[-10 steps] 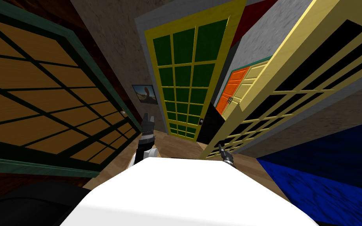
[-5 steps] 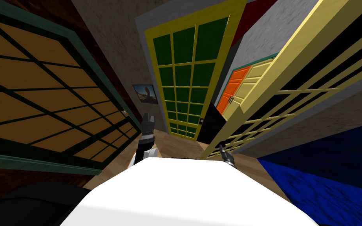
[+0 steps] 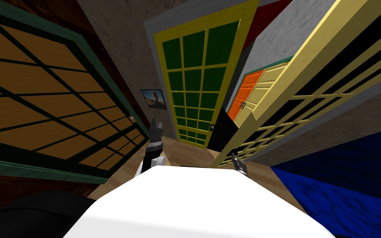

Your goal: Pull the door open

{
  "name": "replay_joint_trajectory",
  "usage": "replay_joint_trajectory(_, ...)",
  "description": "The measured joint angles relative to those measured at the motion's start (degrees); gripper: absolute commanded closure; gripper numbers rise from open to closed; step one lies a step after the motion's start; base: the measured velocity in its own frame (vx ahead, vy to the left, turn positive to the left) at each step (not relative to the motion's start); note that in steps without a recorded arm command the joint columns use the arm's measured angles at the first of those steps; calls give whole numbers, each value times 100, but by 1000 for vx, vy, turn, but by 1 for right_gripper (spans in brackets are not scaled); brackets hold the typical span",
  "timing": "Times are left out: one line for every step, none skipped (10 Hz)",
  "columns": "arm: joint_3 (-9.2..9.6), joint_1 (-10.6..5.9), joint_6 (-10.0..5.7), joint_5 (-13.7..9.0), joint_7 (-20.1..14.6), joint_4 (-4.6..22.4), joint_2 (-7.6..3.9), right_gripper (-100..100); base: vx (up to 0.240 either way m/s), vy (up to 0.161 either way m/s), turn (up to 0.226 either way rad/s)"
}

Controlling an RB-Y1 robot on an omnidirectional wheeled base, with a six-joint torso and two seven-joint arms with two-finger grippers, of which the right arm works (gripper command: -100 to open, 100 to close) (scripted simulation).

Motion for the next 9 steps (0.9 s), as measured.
replay_joint_trajectory(0, 50, -5, 3, -5, -65, 20, 100, 6, 0, -7)
replay_joint_trajectory(31, 149, 111, 25, -46, -297, 83, 100, -24, -2, 66)
replay_joint_trajectory(64, 151, 65, -52, -142, -227, 45, 100, -44, -2, 59)
replay_joint_trajectory(89, 99, -17, -140, -241, -88, -6, 100, -32, -13, 26)
replay_joint_trajectory(128, 169, 6, -162, -334, -187, 7, 100, -6, -9, 4)
replay_joint_trajectory(136, 186, 1, -170, -365, -184, 10, 100, -4, -3, -24)
replay_joint_trajectory(122, 143, -39, -182, -341, -97, 0, 100, -5, -3, -24)
replay_joint_trajectory(163, 245, 102, -156, -388, -341, 47, 100, -19, 11, 54)
replay_joint_trajectory(205, 281, 151, -223, -497, -398, 47, 100, -25, -1, 61)
